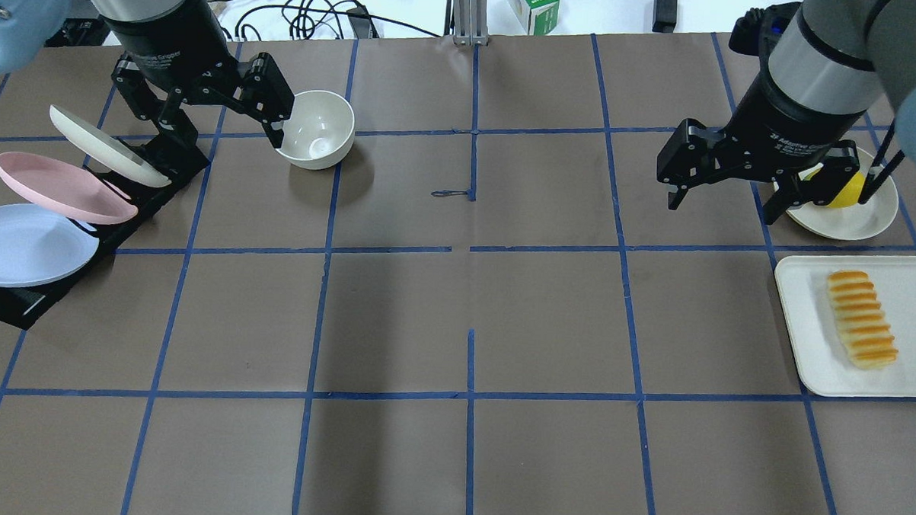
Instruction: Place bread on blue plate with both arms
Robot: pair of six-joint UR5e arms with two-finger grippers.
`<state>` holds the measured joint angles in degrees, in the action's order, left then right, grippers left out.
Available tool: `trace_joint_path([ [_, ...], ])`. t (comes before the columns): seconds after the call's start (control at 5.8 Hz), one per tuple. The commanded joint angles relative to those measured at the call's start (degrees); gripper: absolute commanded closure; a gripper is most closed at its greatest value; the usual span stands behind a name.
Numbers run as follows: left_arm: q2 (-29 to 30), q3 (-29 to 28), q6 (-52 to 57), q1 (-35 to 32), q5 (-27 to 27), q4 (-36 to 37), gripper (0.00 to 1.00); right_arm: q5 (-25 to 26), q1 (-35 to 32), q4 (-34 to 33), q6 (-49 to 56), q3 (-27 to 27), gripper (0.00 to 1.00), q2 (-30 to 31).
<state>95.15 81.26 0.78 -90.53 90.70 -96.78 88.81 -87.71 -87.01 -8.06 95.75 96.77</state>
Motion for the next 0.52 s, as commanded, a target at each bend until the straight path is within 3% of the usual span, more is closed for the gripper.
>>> trace_joint_path([
  [0.0,-0.23,0.04,0.1,0.0,0.27,0.1,0.0,0.22,0.0,0.17,-0.02,0.05,0.0,0.0],
  [0.34,-0.32,-0.13,0.1,0.0,0.45,0.19,0.0,-0.83,0.0,-0.17,0.32,0.05,0.0,-0.18],
])
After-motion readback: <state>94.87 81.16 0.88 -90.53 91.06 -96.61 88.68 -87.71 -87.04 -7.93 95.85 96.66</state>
